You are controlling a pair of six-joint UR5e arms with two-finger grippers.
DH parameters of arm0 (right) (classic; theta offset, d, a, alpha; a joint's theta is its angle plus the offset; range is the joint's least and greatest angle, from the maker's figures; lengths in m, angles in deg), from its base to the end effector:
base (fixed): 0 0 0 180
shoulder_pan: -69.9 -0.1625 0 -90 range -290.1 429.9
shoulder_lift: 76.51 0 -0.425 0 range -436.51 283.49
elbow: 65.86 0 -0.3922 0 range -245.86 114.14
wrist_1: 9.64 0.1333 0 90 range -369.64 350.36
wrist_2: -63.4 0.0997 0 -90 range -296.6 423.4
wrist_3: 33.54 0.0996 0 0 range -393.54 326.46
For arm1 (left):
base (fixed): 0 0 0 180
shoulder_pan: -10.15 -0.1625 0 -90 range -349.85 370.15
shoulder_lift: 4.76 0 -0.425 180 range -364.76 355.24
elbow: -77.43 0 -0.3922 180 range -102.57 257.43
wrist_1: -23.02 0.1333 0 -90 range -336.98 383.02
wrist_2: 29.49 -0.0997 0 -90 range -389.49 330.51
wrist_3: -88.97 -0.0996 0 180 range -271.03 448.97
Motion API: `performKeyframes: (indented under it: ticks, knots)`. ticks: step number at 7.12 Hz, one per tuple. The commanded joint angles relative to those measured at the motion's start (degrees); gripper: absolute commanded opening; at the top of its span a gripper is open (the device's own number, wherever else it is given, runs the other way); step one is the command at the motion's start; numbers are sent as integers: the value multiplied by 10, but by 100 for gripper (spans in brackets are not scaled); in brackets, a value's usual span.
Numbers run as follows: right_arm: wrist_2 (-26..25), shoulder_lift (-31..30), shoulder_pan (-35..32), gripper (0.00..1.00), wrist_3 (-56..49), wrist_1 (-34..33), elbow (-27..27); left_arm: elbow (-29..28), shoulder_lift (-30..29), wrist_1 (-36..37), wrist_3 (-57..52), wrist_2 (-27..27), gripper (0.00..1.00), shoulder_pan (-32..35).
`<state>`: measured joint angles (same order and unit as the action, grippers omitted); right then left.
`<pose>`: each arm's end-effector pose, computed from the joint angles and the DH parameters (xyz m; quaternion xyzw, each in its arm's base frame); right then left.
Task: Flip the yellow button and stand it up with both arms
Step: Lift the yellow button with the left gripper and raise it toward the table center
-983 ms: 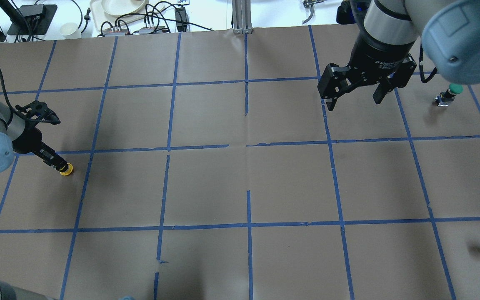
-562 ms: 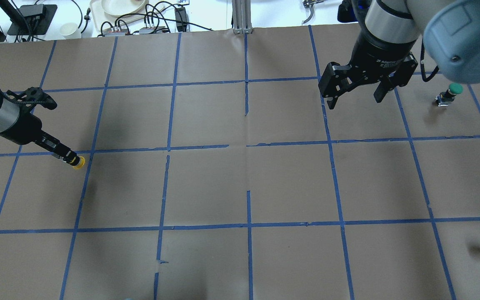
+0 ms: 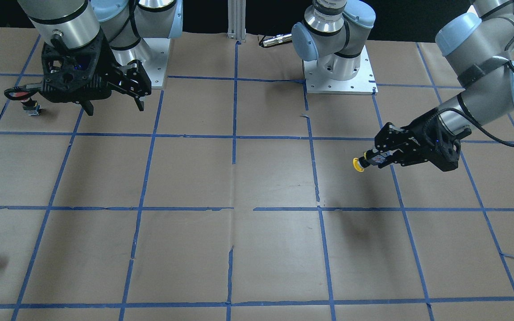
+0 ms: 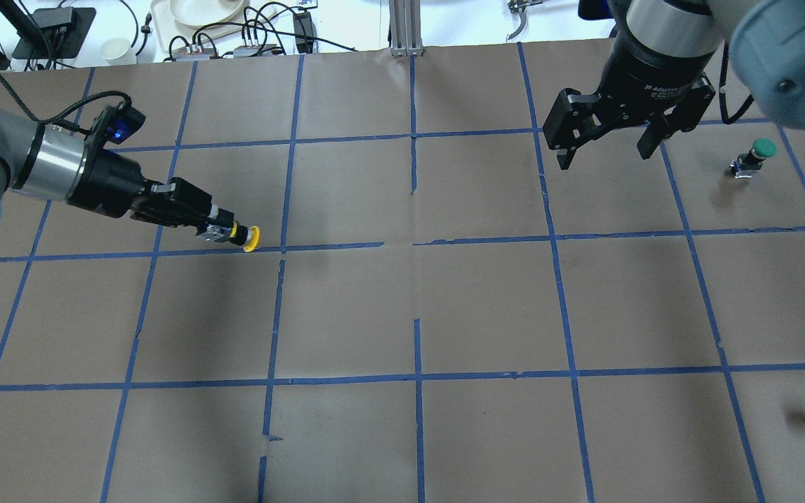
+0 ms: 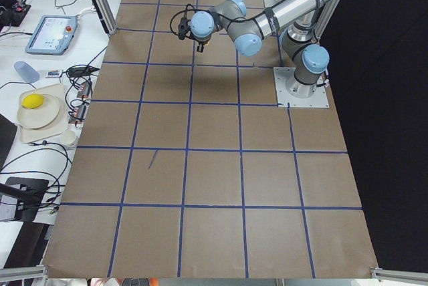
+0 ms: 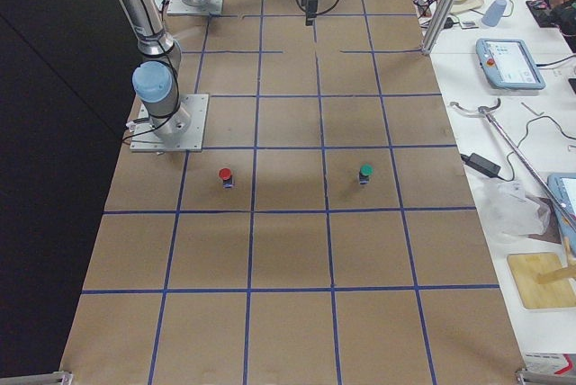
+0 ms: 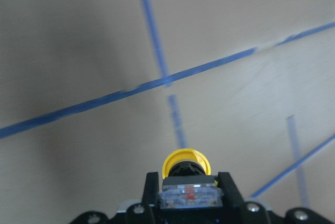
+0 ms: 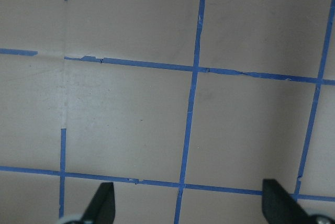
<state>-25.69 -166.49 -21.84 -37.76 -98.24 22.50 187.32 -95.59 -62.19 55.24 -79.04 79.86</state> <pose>0.1498 -0.4880 0.4994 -0.0520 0.9986 -0.0021 0.0079 -0.0303 -0.4889 0.3484 -0.0612 -0.9285 0.0396 0.3641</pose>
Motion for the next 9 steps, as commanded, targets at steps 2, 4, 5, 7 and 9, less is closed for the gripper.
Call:
performKeyframes:
  ticks: [2,4,5,7,9]
  knots:
    - [1,-10,7,100,-3,7,-10,4,24,-11,129,196,27,73]
    - [1,-20,3,100,2,17,-24,1,43,-3,230,286,27,108]
    - [4,-22,8,100,1,86,-28,6,55,-5,237,325,27,109]
    - [118,-20,52,100,83,94,-22,8,53,-4,270,384,27,108]
    - [240,-19,111,99,98,160,-13,7,49,-5,280,413,27,111]
